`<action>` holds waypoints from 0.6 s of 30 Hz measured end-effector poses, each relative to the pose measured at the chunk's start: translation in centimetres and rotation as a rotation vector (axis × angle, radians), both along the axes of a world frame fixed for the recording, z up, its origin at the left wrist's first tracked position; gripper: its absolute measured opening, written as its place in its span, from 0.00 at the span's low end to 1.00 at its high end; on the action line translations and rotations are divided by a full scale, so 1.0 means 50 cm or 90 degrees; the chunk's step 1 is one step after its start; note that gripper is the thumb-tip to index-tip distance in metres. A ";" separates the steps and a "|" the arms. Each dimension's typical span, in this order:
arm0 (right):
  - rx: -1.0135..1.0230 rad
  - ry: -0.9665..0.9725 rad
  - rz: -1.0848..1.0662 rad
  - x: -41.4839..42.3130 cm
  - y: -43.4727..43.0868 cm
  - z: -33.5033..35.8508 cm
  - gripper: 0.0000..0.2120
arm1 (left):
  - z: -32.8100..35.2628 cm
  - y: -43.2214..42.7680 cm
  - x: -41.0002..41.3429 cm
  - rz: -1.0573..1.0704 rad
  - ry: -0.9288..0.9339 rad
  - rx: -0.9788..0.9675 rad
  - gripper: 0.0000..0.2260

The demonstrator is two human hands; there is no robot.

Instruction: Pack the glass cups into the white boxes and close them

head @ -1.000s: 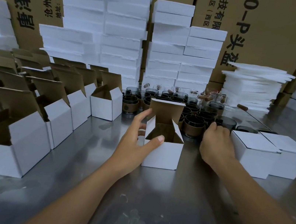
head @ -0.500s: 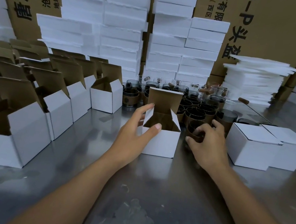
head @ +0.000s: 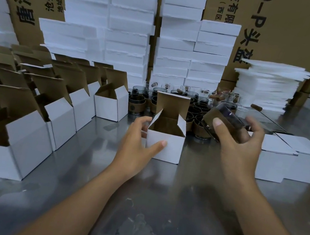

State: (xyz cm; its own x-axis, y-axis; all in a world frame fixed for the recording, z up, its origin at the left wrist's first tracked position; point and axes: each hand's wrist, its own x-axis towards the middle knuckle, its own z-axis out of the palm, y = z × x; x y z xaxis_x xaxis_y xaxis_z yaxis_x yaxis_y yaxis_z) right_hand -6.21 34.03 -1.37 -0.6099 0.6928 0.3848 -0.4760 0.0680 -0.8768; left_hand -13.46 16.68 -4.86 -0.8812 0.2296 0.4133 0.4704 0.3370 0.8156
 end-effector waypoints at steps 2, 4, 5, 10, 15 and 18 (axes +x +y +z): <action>-0.035 0.036 0.065 0.007 -0.024 0.008 0.28 | 0.000 0.002 0.000 0.016 0.011 -0.014 0.26; -0.019 0.041 0.125 0.011 -0.051 0.011 0.27 | -0.004 0.001 -0.002 0.017 0.022 -0.007 0.23; -0.003 0.039 0.148 0.013 -0.062 0.009 0.28 | -0.006 0.000 -0.002 0.018 0.027 -0.002 0.22; 0.048 0.011 0.183 0.020 -0.085 -0.013 0.30 | 0.003 -0.001 0.007 0.044 0.089 0.074 0.12; 0.058 -0.006 0.206 0.023 -0.087 -0.024 0.29 | 0.028 -0.006 0.034 -0.044 0.060 0.229 0.03; 0.084 -0.027 0.221 0.022 -0.091 -0.028 0.29 | 0.030 -0.007 0.050 -0.185 -0.046 0.218 0.14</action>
